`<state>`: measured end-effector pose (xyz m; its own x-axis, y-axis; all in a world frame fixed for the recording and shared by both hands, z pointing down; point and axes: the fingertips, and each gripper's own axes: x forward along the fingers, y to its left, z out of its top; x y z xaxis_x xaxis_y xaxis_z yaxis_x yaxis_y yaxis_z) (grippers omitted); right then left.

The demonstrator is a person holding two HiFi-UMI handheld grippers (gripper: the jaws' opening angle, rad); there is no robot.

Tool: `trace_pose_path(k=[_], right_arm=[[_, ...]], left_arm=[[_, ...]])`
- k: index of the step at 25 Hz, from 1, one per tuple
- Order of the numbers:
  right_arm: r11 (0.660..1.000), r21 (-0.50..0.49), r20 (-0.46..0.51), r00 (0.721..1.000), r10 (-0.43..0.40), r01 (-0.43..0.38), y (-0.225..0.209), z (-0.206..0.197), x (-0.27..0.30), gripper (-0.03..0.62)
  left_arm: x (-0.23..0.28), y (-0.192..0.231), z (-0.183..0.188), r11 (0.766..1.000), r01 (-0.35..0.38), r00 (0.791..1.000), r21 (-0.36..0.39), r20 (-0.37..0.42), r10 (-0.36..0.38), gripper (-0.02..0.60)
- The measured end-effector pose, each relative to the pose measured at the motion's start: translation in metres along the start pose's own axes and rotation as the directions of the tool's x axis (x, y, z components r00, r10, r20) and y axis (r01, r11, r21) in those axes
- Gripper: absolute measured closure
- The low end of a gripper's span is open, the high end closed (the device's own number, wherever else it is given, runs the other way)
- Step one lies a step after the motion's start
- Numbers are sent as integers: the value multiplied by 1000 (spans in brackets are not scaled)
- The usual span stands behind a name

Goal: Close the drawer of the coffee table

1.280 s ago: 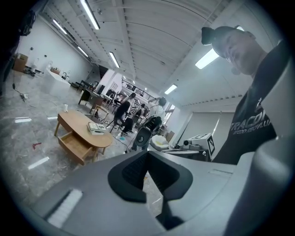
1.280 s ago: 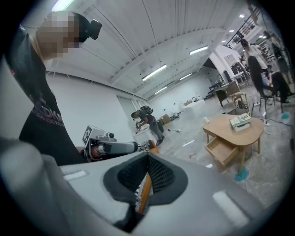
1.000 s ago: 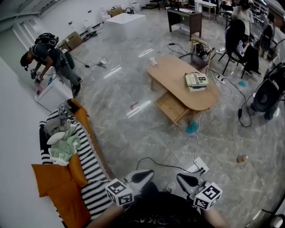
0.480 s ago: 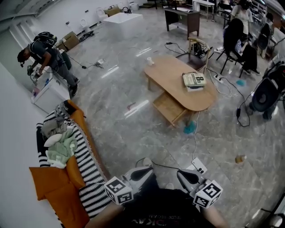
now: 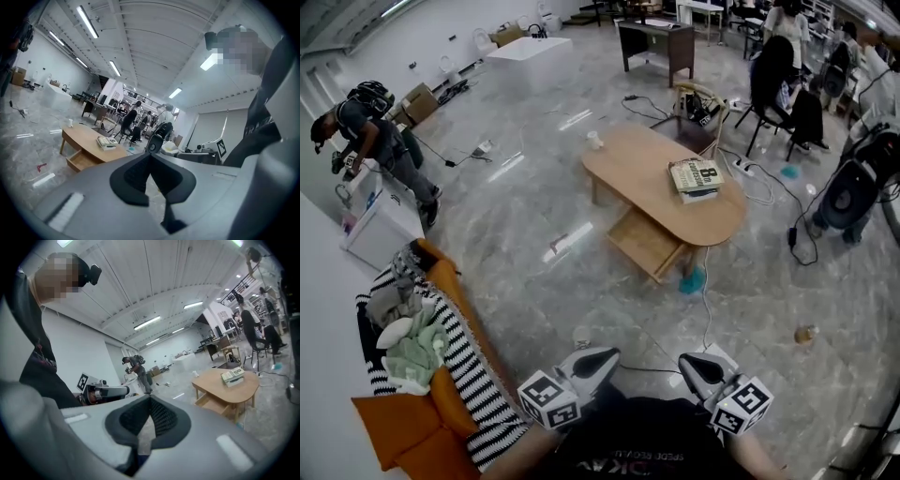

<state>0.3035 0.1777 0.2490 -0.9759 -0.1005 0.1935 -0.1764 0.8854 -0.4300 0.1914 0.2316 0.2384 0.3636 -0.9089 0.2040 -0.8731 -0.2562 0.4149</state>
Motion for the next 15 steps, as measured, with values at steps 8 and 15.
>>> trace_pose_path(k=[8,15], right_arm=[[994,32,13,994,-107,107,-13,40,117,592],[980,34,-10,981,-193,194,-16,80,221,594]], left_arm=[[-10,121,67,992,59,997,108,-55,-53,583],[-17,222,116,989,123,990,85,-77,-117,583]])
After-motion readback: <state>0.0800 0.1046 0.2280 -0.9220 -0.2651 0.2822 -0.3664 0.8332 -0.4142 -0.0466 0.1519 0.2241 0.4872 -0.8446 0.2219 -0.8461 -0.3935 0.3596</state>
